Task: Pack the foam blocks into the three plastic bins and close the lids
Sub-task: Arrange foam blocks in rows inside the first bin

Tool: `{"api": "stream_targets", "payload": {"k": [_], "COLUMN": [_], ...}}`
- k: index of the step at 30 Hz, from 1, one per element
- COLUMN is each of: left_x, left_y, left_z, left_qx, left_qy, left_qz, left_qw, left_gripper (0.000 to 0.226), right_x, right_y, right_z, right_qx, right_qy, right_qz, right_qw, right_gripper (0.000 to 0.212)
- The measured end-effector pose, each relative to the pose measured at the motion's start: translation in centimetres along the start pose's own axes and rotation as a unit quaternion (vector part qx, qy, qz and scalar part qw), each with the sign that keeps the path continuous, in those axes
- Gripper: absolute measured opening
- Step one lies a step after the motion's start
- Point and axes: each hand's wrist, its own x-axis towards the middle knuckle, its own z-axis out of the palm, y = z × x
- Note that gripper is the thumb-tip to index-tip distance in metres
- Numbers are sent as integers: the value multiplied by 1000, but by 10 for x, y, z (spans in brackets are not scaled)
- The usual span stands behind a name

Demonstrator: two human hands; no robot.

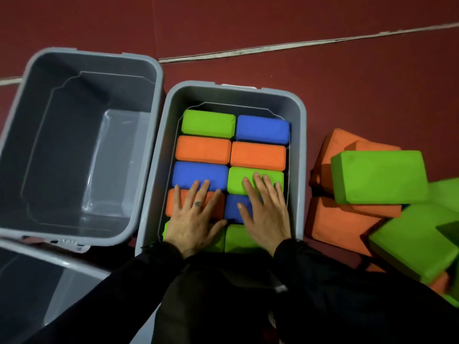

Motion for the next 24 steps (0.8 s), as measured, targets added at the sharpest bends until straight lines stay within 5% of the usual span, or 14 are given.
{"api": "stream_targets", "payload": {"k": [24], "left_x": [5], "left_y": [-4], "left_z": [17], "left_qx": [37], "left_qy": [2], "left_qz": [14], "left_qw": [999], "left_gripper": [81], "right_x": [-31], "right_y": [-14], "right_z": [37], "right_qx": [-76], "right_qy": [5], "right_qz": [33], "right_qw": [997], "right_gripper": [71]}}
